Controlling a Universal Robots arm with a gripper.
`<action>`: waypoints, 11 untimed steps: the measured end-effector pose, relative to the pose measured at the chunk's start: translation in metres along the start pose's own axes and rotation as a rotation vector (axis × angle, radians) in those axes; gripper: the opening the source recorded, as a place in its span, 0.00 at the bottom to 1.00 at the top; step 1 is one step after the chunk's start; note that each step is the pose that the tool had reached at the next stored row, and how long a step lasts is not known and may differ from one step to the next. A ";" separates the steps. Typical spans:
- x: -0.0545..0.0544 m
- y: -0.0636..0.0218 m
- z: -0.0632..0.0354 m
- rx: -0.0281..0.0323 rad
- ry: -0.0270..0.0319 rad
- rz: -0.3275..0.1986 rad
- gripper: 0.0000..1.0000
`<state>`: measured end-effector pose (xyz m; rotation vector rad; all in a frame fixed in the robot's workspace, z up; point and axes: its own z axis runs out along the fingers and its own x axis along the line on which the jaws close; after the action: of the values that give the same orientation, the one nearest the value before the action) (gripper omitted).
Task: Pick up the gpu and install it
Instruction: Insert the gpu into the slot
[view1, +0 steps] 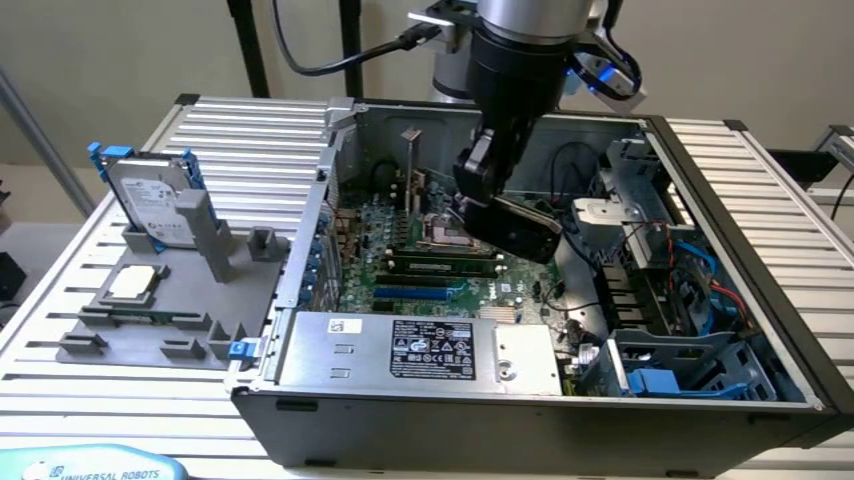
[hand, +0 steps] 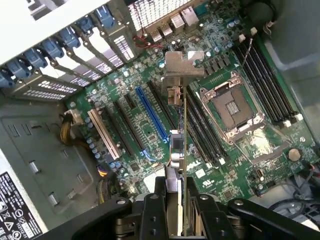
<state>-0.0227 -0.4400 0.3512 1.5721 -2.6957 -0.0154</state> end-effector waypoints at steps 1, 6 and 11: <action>0.000 0.0000 0.0008 0.0010 -0.0001 -0.018 0.27; 0.000 -0.0001 0.0057 0.0051 0.0000 -0.109 0.27; 0.000 -0.0002 0.0120 0.0082 0.0005 -0.199 0.27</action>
<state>-0.0227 -0.4400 0.3391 1.8354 -2.5298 -0.0071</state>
